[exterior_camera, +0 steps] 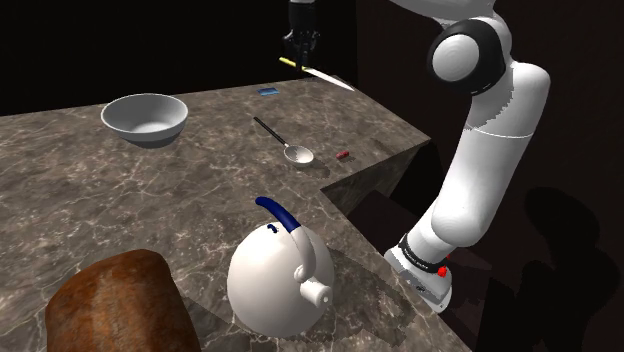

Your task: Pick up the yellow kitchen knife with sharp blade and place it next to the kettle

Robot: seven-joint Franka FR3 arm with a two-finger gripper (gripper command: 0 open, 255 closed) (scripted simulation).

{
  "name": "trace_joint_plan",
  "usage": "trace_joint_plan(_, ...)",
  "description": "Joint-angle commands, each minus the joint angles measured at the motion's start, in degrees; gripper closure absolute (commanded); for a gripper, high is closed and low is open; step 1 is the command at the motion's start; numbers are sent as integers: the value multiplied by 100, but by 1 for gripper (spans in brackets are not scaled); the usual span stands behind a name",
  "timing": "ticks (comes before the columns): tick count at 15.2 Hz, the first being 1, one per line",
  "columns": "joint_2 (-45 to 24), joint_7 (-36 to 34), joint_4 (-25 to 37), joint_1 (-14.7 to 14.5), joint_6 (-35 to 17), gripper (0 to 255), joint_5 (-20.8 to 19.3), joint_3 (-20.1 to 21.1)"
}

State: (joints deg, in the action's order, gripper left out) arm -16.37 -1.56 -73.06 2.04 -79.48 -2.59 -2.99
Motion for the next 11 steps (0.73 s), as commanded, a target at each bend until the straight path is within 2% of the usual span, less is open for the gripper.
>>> trace_joint_plan(1, -54, 14, 239, 4, 186, 255, 1, -3)
trace_joint_plan(11, -597, 82, 1872, 26, 1275, 255, 13, -12)
